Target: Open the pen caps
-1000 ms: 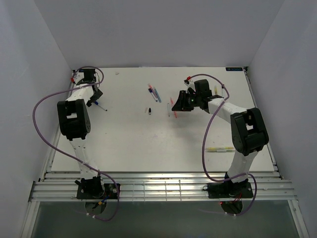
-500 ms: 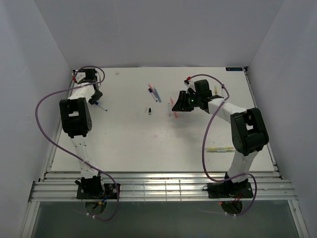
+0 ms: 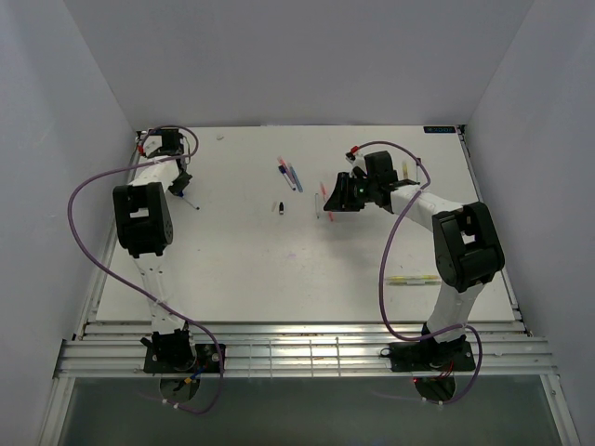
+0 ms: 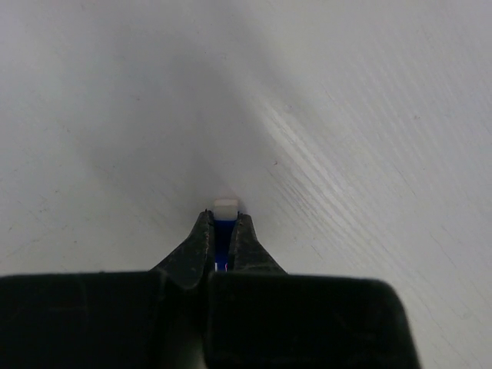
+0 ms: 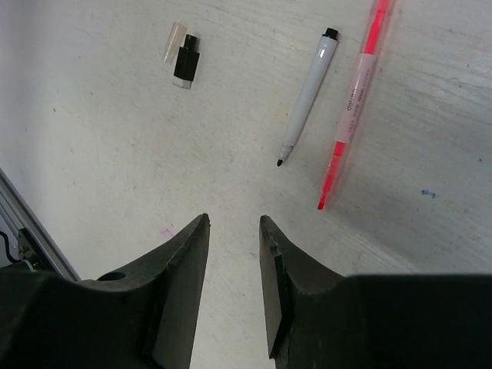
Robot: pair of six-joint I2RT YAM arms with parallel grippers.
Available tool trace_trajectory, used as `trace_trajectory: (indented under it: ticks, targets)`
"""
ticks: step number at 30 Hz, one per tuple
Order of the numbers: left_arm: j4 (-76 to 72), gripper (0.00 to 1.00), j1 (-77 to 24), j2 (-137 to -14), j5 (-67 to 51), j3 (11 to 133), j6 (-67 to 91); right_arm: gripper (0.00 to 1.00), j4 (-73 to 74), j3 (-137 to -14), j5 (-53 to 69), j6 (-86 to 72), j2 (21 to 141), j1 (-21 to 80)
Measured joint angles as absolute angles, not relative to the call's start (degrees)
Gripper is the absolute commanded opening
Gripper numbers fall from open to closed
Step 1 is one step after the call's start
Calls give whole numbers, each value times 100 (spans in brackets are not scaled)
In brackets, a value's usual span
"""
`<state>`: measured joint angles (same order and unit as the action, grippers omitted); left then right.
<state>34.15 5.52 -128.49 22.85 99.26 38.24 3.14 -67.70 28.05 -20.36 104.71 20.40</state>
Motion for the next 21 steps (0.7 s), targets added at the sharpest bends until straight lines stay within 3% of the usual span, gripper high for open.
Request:
trace_trajectory:
  ticks: [7, 11, 21]
  targets:
    - [3109, 0, 556, -12263, 1826, 9105, 3736, 48, 631, -6770, 2630, -2008, 10189, 2283]
    - [2858, 0, 460, -11093, 1057, 7846, 3645, 58, 631, -6770, 2788, -2086, 9878, 2646]
    - [1584, 0, -506, -7802, -1166, 5992, 3752, 62, -412, -6681, 3750, -3013, 9614, 3461]
